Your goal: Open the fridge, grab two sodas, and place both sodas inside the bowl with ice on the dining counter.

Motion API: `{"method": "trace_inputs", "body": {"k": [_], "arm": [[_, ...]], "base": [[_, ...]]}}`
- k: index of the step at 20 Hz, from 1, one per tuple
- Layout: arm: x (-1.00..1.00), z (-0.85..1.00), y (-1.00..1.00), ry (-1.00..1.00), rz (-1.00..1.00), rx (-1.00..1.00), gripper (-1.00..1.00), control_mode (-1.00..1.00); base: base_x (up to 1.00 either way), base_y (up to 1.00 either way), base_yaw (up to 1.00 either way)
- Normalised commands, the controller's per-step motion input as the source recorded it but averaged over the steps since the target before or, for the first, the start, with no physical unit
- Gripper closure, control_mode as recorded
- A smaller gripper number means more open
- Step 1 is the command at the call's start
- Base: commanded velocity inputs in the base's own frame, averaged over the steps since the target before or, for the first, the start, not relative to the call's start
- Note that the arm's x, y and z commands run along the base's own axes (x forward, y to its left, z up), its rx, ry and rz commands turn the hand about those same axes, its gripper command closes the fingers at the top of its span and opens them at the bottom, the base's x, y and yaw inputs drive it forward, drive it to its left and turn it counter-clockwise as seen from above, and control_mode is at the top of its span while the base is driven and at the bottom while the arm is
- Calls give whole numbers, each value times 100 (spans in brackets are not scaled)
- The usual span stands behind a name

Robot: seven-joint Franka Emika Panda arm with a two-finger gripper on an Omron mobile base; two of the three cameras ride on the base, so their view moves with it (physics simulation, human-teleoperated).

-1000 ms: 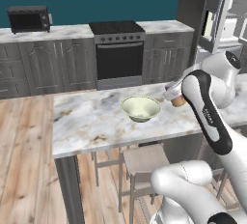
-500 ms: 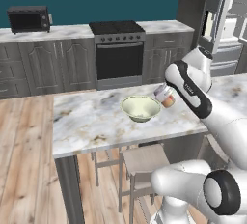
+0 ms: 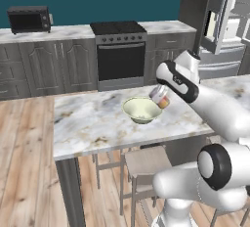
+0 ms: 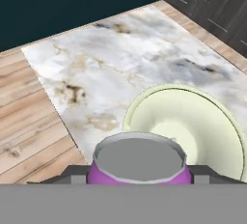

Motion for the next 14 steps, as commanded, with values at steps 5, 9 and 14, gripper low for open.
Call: {"method": "trace_inputs", "body": {"k": [5,9,14], "arm": [[40,-40,19,0,1,0,100,-100],[37,-41,15,0,1,-2,100,-100],[40,-31,1,1,1,-1,100,-100]], "base": [[0,0,0],[0,0,0],[0,0,0]]}}
